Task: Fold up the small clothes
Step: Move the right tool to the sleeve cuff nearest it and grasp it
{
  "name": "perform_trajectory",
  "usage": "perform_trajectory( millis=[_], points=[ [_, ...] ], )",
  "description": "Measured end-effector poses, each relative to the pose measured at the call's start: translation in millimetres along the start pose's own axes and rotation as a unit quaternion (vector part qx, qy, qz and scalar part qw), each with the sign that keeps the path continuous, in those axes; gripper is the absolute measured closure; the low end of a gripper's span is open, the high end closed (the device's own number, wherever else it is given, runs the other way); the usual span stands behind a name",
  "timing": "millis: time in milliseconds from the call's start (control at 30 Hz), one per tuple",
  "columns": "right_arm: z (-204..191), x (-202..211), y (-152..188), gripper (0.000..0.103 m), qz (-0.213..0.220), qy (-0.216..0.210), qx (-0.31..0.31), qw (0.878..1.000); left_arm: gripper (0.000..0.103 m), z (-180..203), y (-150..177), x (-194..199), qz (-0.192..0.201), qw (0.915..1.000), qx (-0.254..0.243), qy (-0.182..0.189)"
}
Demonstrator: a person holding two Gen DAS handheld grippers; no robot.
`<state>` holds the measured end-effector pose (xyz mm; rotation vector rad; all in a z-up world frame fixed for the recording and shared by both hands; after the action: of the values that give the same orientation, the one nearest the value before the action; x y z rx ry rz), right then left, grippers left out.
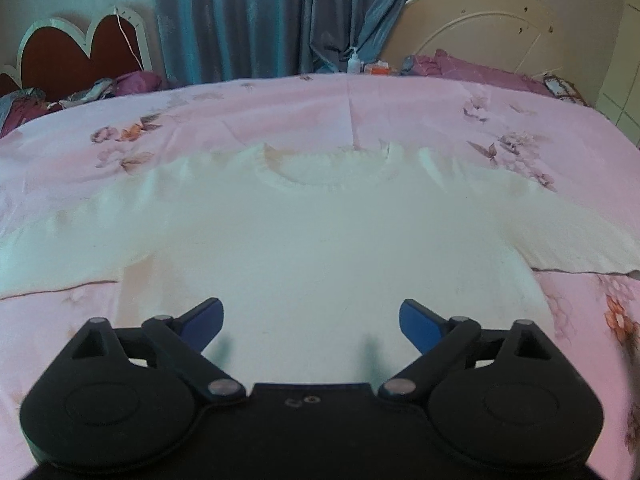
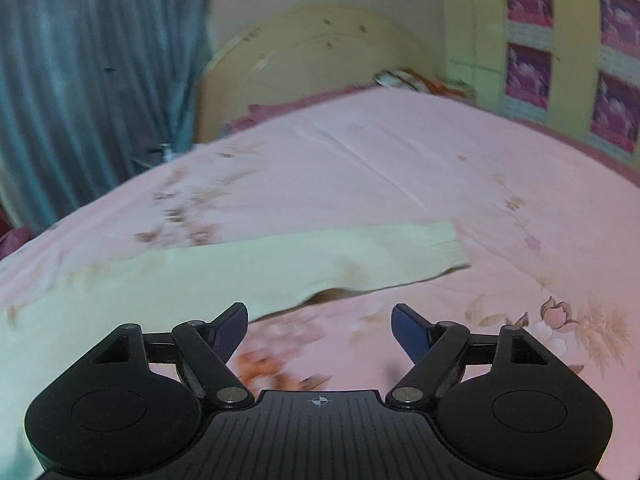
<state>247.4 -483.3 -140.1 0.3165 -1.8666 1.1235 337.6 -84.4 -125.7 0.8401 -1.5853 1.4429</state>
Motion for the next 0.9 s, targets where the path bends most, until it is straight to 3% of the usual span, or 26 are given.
perform_trajectory(
  millis=[100,267,400,467,533,567,700,900],
  points=[
    [33,-28,-13,0.045,-0.024,0.014,-0.045,0.999,0.015,8,-4,-13,-0.012,0.9999,0.004,-0.004],
    [75,-61,-26,0.047,-0.047,0.026,-0.104,0.993,0.018,16,-8,-29,-0.023,0.9995,-0.006,-0.019],
    [87,-71,-37,0.058,-0.035,0.018,-0.124,0.992,0.022,16,-12,-36,-0.03,0.9992,-0.006,-0.026],
    [89,-75,-41,0.069,-0.031,0.019,-0.128,0.991,0.023,17,-15,-38,-0.031,0.9991,-0.006,-0.028],
    [86,-80,-45,0.094,-0.028,0.02,-0.125,0.992,0.026,17,-17,-40,-0.033,0.999,-0.006,-0.029],
    [85,-81,-45,0.099,-0.025,0.015,-0.123,0.992,0.028,17,-18,-41,-0.033,0.999,-0.006,-0.028],
    [75,-75,-46,0.1,-0.007,0.018,-0.096,0.995,0.032,12,-20,-40,-0.026,0.9996,0.008,0.002],
    [33,-50,-55,0.1,0.031,-0.023,-0.043,0.998,0.032,6,-24,-34,-0.016,0.9998,0.013,0.0]
  ],
)
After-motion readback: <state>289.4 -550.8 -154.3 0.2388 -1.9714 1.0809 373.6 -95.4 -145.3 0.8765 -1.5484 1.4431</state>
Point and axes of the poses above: each gripper's, at about its wrist camera, not at the fingertips, and x roughly against the way its jaws point, z to its right, y to its underside, the point moved 3 cm from there along -x, roughly the way its jaws point, and after that the axes turned 11 degrees about -z, right-handed, at the moved point
